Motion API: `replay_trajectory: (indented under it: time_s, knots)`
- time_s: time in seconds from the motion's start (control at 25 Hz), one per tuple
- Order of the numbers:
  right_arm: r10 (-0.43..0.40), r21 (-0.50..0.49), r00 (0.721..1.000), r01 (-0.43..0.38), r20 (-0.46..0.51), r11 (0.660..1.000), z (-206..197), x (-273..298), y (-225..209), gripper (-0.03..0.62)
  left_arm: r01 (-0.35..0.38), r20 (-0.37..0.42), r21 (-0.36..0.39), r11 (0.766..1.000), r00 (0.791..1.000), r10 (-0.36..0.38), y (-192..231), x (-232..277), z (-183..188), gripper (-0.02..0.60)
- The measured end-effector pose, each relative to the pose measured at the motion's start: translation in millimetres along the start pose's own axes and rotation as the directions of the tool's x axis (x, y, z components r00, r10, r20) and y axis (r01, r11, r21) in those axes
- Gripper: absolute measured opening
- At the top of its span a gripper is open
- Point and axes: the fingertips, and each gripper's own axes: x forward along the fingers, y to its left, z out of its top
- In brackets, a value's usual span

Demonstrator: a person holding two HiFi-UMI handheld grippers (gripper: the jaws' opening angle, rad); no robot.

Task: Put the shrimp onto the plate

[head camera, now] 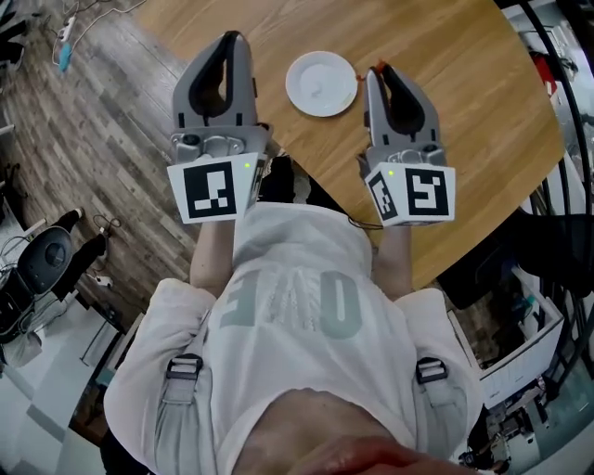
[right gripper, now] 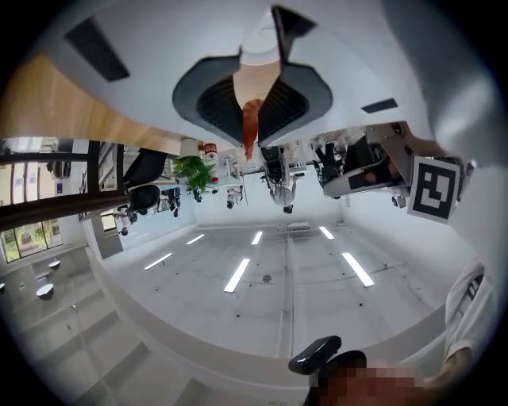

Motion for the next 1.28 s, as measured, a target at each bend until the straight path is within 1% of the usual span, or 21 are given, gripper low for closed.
replay_trajectory:
  time_s: [0.16,0.36,0.56,0.68,0.84,0.96,1.04,1.16,1.28]
  knots:
    - [0.005,-0.009,1.0,-0.006,-0.022,1.0,-9.9,18.5,2.2,0.064,0.011,0.013,-0.021,1.0,1.0,-0.011,8.5,20.0,-9.0,0.011]
    - [0.001,-0.024,0.996,-0.004,-0.091,1.0,-29.9,47.7,2.4,0.064,0.018,-0.008,-0.039,0.999,1.0,-0.019,19.0,21.9,-21.8,0.011]
    - [0.034,-0.031,0.978,-0.042,-0.208,0.999,-67.8,75.4,8.1,0.064,0.006,-0.066,-0.094,0.996,0.998,-0.013,24.3,23.3,-52.6,0.011]
    - [0.061,-0.028,0.962,-0.071,-0.267,0.997,-90.5,90.2,10.0,0.064,-0.001,-0.084,-0.104,0.995,0.996,-0.008,26.8,25.7,-61.1,0.011]
    - [0.091,-0.029,0.928,-0.108,-0.36,0.994,-127.0,104.5,17.1,0.064,-0.002,-0.11,-0.121,0.993,0.994,-0.011,31.4,23.9,-72.8,0.011]
    - [0.11,-0.019,0.891,-0.131,-0.44,0.991,-154.8,111.5,22.2,0.064,0.005,-0.118,-0.108,0.994,0.993,-0.018,33.3,22.9,-77.7,0.011]
    - [0.106,-0.022,0.865,-0.133,-0.491,0.991,-171.9,114.1,21.3,0.064,-0.001,-0.128,-0.094,0.996,0.992,-0.011,35.9,23.4,-81.8,0.011]
    - [0.1,-0.022,0.832,-0.133,-0.545,0.991,-189.6,114.1,19.7,0.064,-0.022,-0.137,-0.104,0.994,0.991,0.008,42.3,23.1,-84.6,0.011]
    - [0.112,-0.004,0.803,-0.142,-0.585,0.99,-202.3,115.4,21.9,0.064,-0.036,-0.135,-0.096,0.995,0.991,0.023,48.4,22.3,-83.0,0.011]
